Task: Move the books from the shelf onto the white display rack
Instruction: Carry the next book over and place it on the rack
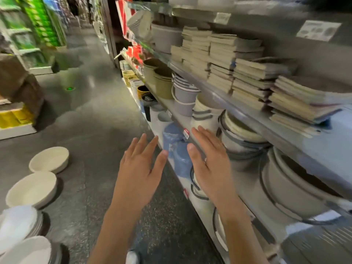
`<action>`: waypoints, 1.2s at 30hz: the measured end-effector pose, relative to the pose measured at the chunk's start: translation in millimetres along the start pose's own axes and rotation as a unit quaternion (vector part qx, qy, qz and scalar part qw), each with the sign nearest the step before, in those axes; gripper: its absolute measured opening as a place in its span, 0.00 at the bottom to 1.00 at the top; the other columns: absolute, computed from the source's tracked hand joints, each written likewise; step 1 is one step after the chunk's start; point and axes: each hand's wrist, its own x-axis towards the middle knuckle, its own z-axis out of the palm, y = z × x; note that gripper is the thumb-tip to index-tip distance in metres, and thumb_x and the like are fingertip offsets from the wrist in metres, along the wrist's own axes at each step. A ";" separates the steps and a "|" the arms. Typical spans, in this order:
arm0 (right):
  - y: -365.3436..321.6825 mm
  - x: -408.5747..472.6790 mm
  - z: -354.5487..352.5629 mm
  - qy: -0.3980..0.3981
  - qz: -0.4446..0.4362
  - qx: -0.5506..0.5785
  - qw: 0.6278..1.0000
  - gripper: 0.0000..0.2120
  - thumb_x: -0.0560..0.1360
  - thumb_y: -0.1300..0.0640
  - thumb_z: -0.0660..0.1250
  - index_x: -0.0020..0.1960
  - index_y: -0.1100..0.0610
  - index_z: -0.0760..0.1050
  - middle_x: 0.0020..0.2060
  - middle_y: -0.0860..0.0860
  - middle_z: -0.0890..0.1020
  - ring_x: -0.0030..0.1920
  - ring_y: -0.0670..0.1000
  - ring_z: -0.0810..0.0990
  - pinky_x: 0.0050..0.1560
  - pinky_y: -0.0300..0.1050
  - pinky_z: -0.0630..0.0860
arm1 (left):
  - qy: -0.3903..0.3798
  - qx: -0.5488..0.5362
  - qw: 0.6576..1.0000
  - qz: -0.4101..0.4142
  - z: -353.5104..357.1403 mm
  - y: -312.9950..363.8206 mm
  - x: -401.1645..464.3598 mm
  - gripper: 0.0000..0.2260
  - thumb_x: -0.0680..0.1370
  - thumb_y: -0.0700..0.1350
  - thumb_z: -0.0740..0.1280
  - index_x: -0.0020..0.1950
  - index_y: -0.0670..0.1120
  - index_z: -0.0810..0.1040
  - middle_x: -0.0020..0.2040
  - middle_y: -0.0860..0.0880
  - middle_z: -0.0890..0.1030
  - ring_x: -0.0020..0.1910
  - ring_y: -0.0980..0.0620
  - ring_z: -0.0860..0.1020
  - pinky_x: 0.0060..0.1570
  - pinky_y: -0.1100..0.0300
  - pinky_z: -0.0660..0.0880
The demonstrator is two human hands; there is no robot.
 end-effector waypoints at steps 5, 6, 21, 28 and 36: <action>5.3 78.8 68.0 0.009 0.031 -0.011 0.999 0.29 0.79 0.37 0.53 0.73 0.51 0.70 0.73 0.49 0.71 0.74 0.48 0.65 0.74 0.54 0.64 | -0.016 -0.006 1.000 0.020 -5.0 -57.4 105.5 0.37 0.75 0.71 0.41 0.80 0.57 0.59 0.81 0.53 0.55 0.80 0.53 0.49 0.77 0.52 0.50; 4.5 96.3 81.3 0.018 0.033 -0.010 0.999 0.28 0.79 0.39 0.54 0.73 0.51 0.70 0.73 0.50 0.71 0.74 0.49 0.66 0.73 0.54 0.65 | -0.022 -0.007 0.999 0.027 -8.1 -67.6 127.8 0.37 0.75 0.72 0.40 0.80 0.57 0.58 0.81 0.53 0.54 0.80 0.53 0.49 0.77 0.52 0.49; 47.4 275.6 215.2 0.060 0.100 -0.045 0.992 0.28 0.78 0.37 0.54 0.73 0.49 0.70 0.72 0.48 0.72 0.74 0.46 0.66 0.73 0.50 0.66 | -0.075 -0.035 0.993 0.083 -1.9 -161.3 362.4 0.37 0.74 0.71 0.39 0.79 0.59 0.58 0.82 0.53 0.52 0.80 0.55 0.45 0.77 0.54 0.45; 94.8 381.3 294.4 0.056 0.090 -0.008 0.994 0.30 0.77 0.37 0.53 0.74 0.50 0.68 0.73 0.47 0.71 0.74 0.46 0.65 0.74 0.53 0.65 | -0.067 -0.030 0.994 0.079 18.9 -207.2 474.7 0.37 0.74 0.72 0.39 0.79 0.59 0.60 0.81 0.54 0.53 0.80 0.54 0.46 0.76 0.53 0.47; 156.1 547.1 357.5 0.085 0.073 0.022 0.993 0.30 0.79 0.38 0.54 0.74 0.53 0.68 0.73 0.48 0.71 0.74 0.47 0.66 0.73 0.56 0.67 | -0.045 0.028 0.995 0.087 33.5 -230.4 654.3 0.37 0.74 0.70 0.38 0.79 0.57 0.61 0.82 0.52 0.53 0.81 0.51 0.47 0.77 0.50 0.47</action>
